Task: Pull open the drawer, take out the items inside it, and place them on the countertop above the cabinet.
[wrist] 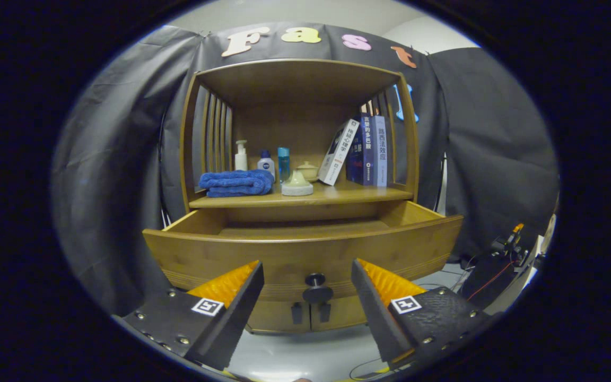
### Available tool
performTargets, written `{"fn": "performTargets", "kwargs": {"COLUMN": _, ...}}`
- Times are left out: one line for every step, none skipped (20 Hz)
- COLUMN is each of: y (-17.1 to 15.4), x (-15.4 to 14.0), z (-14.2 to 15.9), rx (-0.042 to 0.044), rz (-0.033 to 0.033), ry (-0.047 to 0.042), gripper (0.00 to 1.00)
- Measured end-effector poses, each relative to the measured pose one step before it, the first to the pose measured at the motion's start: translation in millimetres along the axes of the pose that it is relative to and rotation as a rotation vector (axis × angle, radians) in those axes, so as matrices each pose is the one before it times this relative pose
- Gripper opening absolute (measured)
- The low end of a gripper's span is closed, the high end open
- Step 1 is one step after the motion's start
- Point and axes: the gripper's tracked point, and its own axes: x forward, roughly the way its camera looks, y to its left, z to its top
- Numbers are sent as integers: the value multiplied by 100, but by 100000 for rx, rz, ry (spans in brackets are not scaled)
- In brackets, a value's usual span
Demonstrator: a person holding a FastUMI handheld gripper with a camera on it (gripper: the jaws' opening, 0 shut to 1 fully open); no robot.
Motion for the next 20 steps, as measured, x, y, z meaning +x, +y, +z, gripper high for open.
{"fn": "performTargets", "kwargs": {"y": -263, "x": 164, "z": -182, "rx": 281, "rz": -794, "ry": -751, "gripper": 99}}
{"fn": "performTargets", "kwargs": {"y": -415, "x": 160, "z": -603, "rx": 242, "rz": -564, "ry": 426, "gripper": 99}}
{"fn": "performTargets", "kwargs": {"y": -198, "x": 195, "z": -652, "rx": 182, "rz": -435, "ry": 677, "gripper": 99}}
{"fn": "performTargets", "kwargs": {"y": 94, "x": 21, "z": -502, "rx": 240, "rz": 964, "ry": 678, "gripper": 99}}
{"fn": "performTargets", "kwargs": {"y": 274, "x": 51, "z": -262, "rx": 80, "rz": 1057, "ry": -578, "gripper": 99}}
{"fn": "performTargets", "kwargs": {"y": -66, "x": 231, "z": -306, "rx": -252, "rz": -1, "ry": -441, "gripper": 99}}
{"fn": "performTargets", "kwargs": {"y": -248, "x": 473, "z": -297, "rx": -559, "rz": -973, "ry": -364, "gripper": 99}}
{"fn": "performTargets", "kwargs": {"y": -184, "x": 577, "z": -448, "rx": -457, "rz": -600, "ry": 626, "gripper": 99}}
{"fn": "performTargets", "kwargs": {"y": 348, "x": 764, "z": -374, "rx": -16, "rz": 1358, "ry": 1034, "gripper": 99}}
{"fn": "performTargets", "kwargs": {"y": 422, "x": 528, "z": -395, "rx": -336, "rz": 1940, "ry": 1271, "gripper": 99}}
{"fn": "performTargets", "kwargs": {"y": 217, "x": 943, "z": 70, "rx": -1091, "rz": 1195, "ry": -364, "gripper": 99}}
{"fn": "performTargets", "kwargs": {"y": -49, "x": 935, "z": 45, "rx": -1158, "rz": -47, "ry": -179, "gripper": 99}}
{"fn": "performTargets", "kwargs": {"y": 123, "x": 981, "z": -822, "rx": -1118, "rz": 243, "ry": 3333, "gripper": 99}}
{"fn": "performTargets", "kwargs": {"y": 262, "x": 15, "z": -617, "rx": -2536, "rz": 1000, "ry": 1654, "gripper": 99}}
{"fn": "performTargets", "kwargs": {"y": -87, "x": -69, "z": 1339, "rx": -2195, "rz": 299, "ry": 87, "gripper": 99}}
{"fn": "performTargets", "kwargs": {"y": -58, "x": 186, "z": -1261, "rx": 933, "rz": 199, "ry": -1798, "gripper": 99}}
{"fn": "performTargets", "kwargs": {"y": -3, "x": 667, "z": 75, "rx": 1963, "rz": 625, "ry": -1872, "gripper": 99}}
{"fn": "performTargets", "kwargs": {"y": 14, "x": 488, "z": 393, "rx": 2054, "rz": 373, "ry": -1281, "gripper": 99}}
{"fn": "performTargets", "kwargs": {"y": 138, "x": 677, "z": -45, "rx": 659, "rz": -187, "ry": 496, "gripper": 99}}
{"fn": "performTargets", "kwargs": {"y": -68, "x": 432, "z": 288, "rx": -1623, "rz": -122, "ry": -119, "gripper": 99}}
